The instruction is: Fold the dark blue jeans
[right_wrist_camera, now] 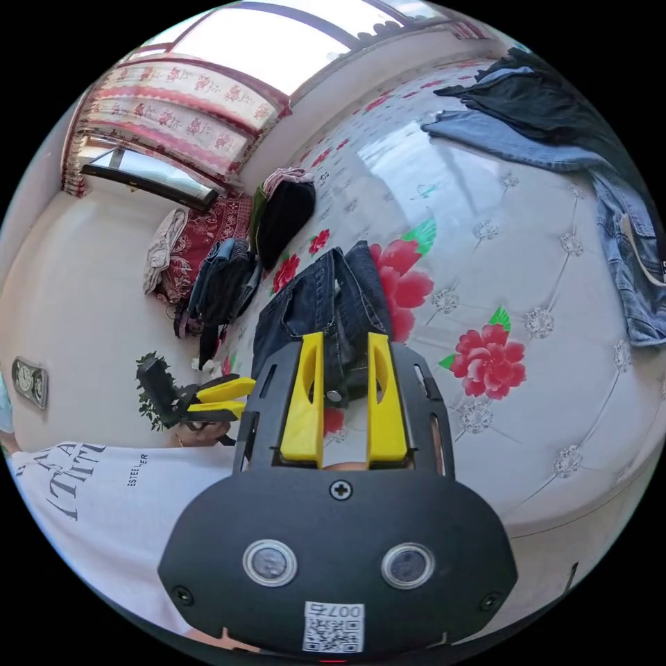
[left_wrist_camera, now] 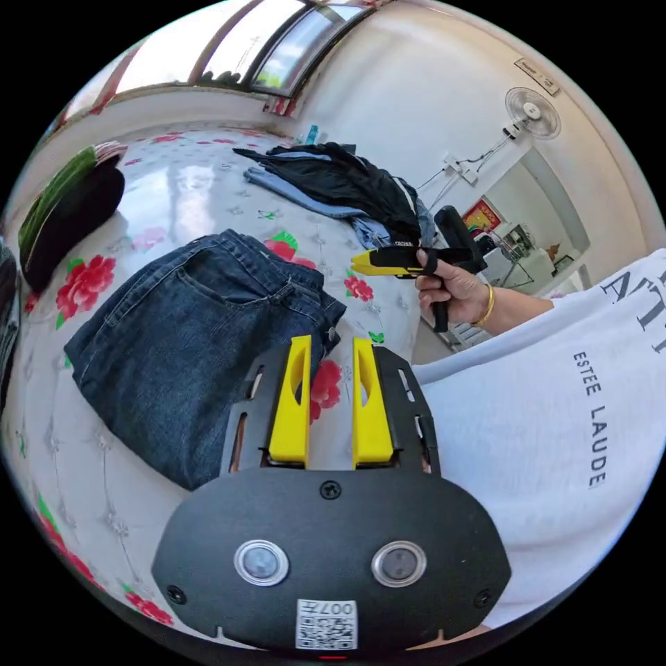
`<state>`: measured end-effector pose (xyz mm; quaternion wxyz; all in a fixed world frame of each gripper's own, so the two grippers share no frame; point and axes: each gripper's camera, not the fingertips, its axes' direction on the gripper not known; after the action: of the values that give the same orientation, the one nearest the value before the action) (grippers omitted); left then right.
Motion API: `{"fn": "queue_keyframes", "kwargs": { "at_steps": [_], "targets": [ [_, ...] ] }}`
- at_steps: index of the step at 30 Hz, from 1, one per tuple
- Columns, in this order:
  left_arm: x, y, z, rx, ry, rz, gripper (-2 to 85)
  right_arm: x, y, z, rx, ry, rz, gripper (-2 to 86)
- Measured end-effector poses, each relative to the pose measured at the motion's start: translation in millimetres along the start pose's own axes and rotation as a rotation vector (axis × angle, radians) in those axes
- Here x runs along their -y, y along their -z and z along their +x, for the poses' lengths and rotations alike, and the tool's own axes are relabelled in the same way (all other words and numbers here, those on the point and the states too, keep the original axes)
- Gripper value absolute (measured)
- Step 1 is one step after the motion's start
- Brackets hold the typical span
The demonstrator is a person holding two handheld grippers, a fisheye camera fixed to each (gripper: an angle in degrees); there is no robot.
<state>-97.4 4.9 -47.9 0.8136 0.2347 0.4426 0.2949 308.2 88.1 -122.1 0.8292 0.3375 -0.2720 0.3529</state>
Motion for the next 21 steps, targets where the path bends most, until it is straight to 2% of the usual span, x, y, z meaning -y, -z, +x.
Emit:
{"fn": "queue_keyframes", "kwargs": {
  "at_steps": [4,5,8,12,15,17,21],
  "targets": [
    [-54.1,51.0,-77.4,0.070,0.389,0.135,9.5,26.5,-7.9,33.6,0.000,-0.041,-0.043,9.0],
    [-71.0,57.2,-104.9,0.035,0.521,0.163,10.0,31.0,-10.5,38.8,0.002,-0.050,-0.053,9.2],
    [-99.2,53.7,-154.7,-0.075,0.723,0.230,12.0,51.8,-24.4,65.8,0.057,-0.142,-0.066,9.4],
    [-89.0,23.5,-181.6,-0.131,0.765,0.173,13.2,70.8,-52.0,79.0,0.062,-0.153,-0.131,9.2],
    [-75.9,-15.9,-199.4,-0.240,0.819,0.151,12.6,77.1,-60.8,74.4,0.060,-0.128,-0.177,7.9],
    [-65.7,-26.4,-210.0,-0.224,0.841,0.145,8.3,82.2,-61.8,70.4,0.079,-0.123,-0.221,7.2],
    [-36.7,-6.2,-223.8,-0.311,0.789,0.233,5.3,108.9,-37.6,37.4,0.277,-0.037,-0.204,5.5]
  ]
}}
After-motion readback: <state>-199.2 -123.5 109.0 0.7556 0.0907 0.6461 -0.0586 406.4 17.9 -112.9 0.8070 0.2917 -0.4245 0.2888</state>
